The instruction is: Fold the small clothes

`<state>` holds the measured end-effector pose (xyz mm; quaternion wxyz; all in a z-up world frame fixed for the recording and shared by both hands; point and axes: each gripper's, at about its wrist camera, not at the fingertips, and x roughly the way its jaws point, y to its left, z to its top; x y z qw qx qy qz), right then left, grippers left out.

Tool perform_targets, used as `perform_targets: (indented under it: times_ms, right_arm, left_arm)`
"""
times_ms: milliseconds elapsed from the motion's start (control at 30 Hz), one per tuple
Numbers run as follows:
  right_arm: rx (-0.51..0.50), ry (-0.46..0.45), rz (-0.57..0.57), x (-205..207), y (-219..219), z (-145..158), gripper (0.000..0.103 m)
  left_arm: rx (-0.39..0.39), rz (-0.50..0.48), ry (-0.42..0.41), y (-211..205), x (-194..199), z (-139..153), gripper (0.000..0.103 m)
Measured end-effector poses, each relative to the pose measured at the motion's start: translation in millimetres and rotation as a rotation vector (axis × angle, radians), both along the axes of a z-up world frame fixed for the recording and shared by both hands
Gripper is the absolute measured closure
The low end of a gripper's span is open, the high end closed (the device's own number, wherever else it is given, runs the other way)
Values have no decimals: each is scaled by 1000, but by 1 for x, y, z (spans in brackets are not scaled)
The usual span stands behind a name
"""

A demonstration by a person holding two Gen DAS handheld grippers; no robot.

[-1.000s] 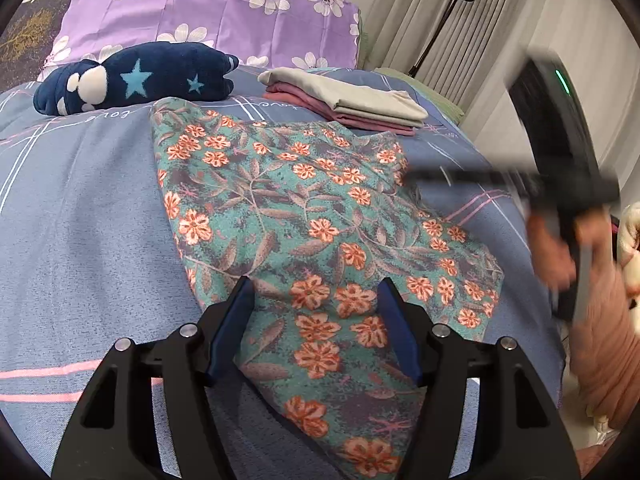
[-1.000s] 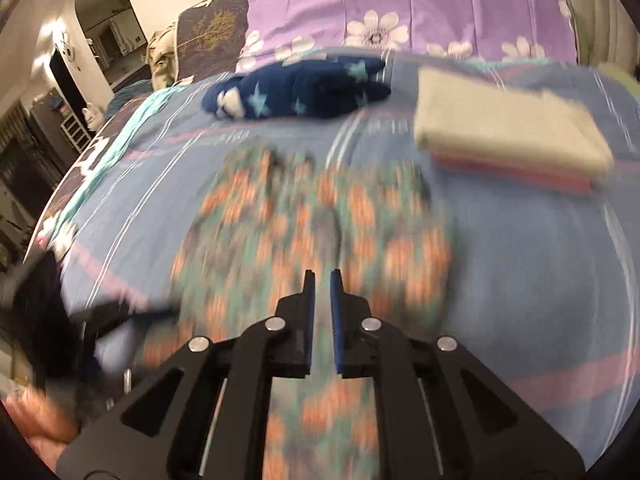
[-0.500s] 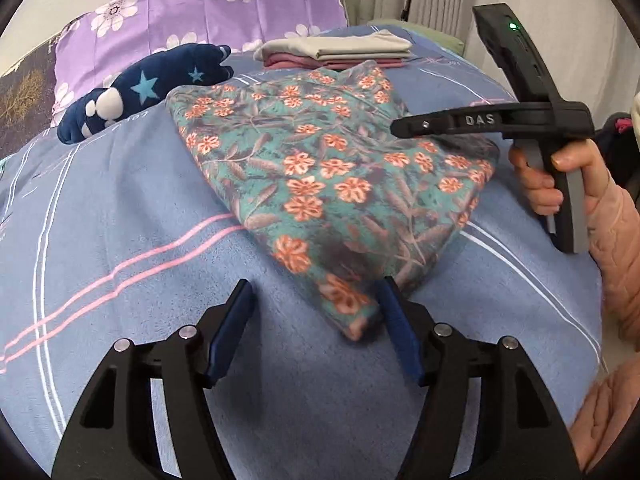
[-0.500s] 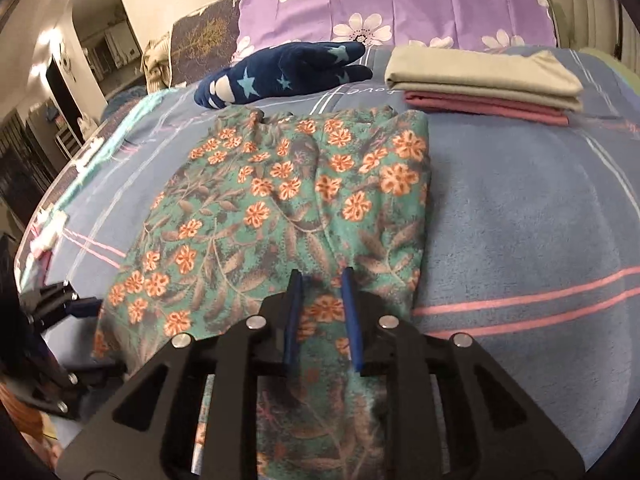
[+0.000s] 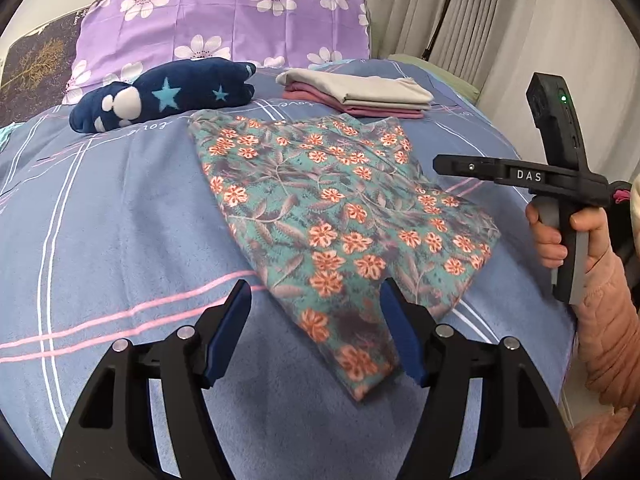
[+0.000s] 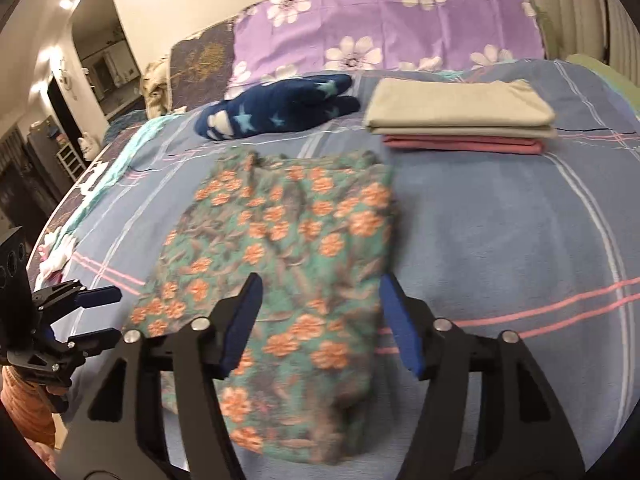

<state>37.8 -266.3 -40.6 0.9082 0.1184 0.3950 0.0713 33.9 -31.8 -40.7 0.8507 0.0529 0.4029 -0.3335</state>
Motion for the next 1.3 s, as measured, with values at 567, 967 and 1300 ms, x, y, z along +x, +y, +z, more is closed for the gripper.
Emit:
perform_targets:
  times_ms: [567, 967, 1300]
  right_arm:
    - [170, 161, 60, 36, -24, -39, 39]
    - [328, 174, 114, 76, -38, -50, 53]
    - [132, 134, 151, 101, 4, -41, 69]
  left_arm:
    - [36, 17, 78, -17, 46, -14, 24]
    - [-91, 20, 258, -24, 124, -32, 31]
    - [-49, 72, 190, -37, 154, -33, 79]
